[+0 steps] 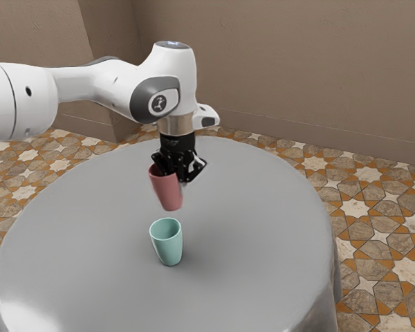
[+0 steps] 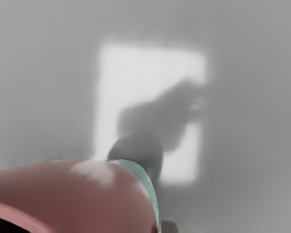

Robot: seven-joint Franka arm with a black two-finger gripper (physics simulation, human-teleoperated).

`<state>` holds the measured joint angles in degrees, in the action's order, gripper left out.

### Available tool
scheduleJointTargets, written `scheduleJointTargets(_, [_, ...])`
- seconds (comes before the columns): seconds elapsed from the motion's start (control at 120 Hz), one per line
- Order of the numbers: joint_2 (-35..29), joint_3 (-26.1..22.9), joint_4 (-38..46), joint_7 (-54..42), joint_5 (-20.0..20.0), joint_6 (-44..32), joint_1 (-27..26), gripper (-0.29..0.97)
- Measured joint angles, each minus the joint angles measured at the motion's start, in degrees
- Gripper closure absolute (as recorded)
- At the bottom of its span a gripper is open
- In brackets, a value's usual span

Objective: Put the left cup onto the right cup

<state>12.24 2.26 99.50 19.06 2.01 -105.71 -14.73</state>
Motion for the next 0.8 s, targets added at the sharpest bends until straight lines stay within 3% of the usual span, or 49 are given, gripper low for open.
scheduleJointTargets(0.408, [-6.27, -0.01, 6.64, 3.43, 0.43, -0.03, -0.82, 0.78])
scheduleJointTargets(0.8, [-6.23, -0.03, 7.94, 5.91, 1.85, -3.36, -0.85, 0.78])
